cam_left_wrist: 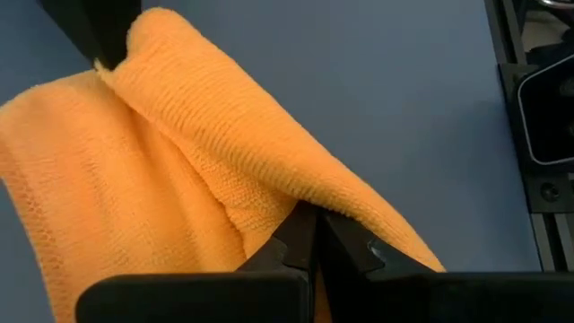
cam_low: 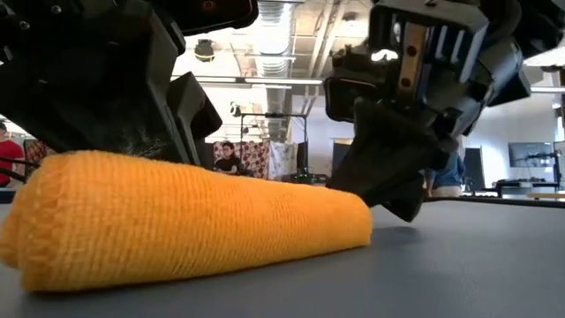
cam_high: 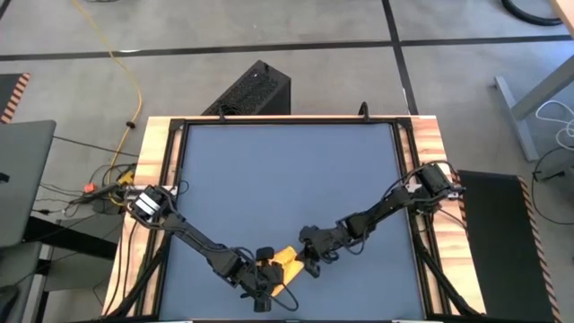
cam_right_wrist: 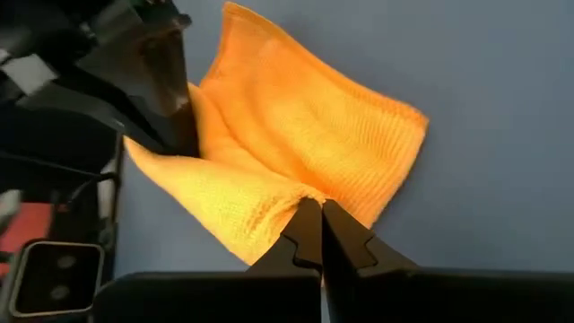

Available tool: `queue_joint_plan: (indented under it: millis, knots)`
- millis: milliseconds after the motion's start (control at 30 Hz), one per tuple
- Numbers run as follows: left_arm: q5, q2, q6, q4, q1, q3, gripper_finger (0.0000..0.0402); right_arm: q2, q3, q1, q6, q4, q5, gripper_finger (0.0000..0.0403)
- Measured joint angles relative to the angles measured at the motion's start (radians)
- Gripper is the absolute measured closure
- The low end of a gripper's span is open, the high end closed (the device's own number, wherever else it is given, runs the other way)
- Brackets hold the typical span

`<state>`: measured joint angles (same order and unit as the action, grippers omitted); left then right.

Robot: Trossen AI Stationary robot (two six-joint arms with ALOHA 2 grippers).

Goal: Roll towel into tight, uniform cylinder
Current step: Roll the orange microfiber towel

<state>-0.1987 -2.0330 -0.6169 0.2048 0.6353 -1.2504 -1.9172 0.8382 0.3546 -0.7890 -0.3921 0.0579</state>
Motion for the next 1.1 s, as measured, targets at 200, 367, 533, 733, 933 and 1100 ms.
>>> queue_joint_plan:
  millis: [200,367,533,733,933,1100]
  knots:
    - [-0.051,0.079,0.009,0.100,0.002,0.004,0.0401,-0.001,0.040,-0.025,0.032,0.125,0.049,0.0388]
    - [-0.111,0.192,0.007,0.201,0.025,0.003,0.0401,0.000,0.037,-0.037,0.040,0.143,0.065,0.0388]
    - [-0.277,0.222,0.065,0.191,0.014,0.002,0.0401,-0.001,0.037,-0.037,0.083,0.140,0.061,0.0388]
    - [-0.328,0.214,0.062,0.182,-0.062,0.001,0.0401,-0.002,0.036,-0.018,0.192,0.104,0.060,0.0388]
    - [-0.210,0.153,0.023,0.162,-0.134,0.000,0.0401,-0.002,0.036,-0.016,0.223,0.101,0.057,0.0388]
    - [-0.104,0.060,0.018,0.090,-0.142,-0.001,0.0401,-0.002,0.037,-0.016,0.230,0.103,0.051,0.0384]
